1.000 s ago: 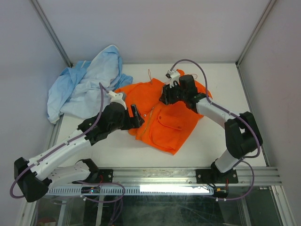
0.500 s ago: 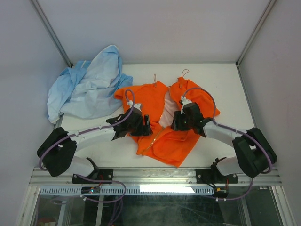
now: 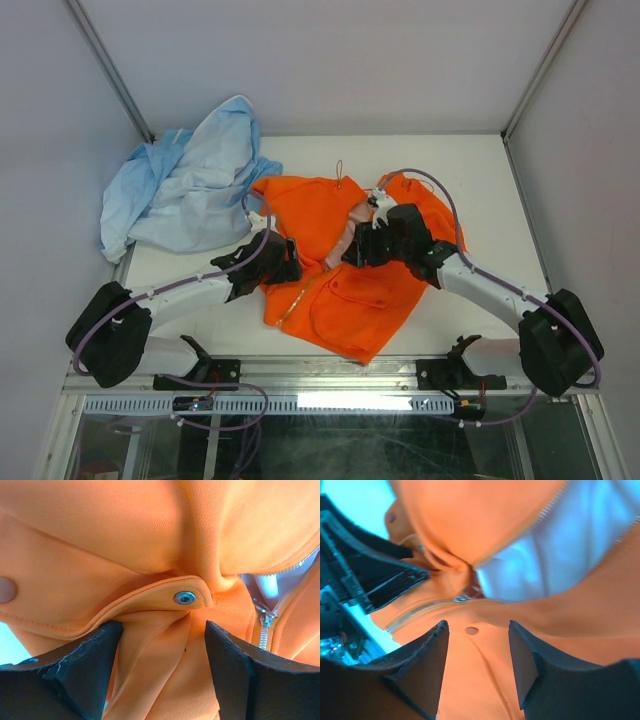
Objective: Zip up the jacket
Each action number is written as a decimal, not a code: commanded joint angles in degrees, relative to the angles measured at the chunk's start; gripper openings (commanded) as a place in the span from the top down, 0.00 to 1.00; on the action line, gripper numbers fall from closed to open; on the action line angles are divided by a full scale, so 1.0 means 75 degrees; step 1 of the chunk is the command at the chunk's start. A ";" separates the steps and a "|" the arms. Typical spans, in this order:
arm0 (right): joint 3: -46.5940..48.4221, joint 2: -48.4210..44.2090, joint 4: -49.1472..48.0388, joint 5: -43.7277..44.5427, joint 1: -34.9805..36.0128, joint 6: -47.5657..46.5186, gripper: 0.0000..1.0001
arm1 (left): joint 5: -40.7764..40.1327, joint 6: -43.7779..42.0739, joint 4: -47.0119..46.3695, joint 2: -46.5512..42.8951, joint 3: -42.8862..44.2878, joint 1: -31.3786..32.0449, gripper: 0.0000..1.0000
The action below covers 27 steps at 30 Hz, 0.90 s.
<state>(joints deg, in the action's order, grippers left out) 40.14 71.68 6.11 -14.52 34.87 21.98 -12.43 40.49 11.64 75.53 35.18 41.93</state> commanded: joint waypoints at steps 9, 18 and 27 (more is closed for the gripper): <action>0.0885 0.1289 -0.1009 -0.0811 0.0409 0.0455 0.47 | -0.0452 0.0443 0.0920 -0.1304 0.0984 0.1455 0.31; 0.1010 0.2847 -0.3248 -0.0389 0.0362 0.1508 0.47 | -0.0142 0.0738 0.0172 -0.0248 0.0382 0.1638 0.43; 0.1938 0.3883 -0.4389 -0.1178 -0.0500 0.2113 0.91 | -0.0046 0.1025 -0.0088 -0.0037 -0.0664 0.1651 0.51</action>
<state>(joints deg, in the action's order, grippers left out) 50.63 101.65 -17.39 -20.10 34.70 35.29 -13.82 46.28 12.40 75.57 32.80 54.17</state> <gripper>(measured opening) 0.217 0.511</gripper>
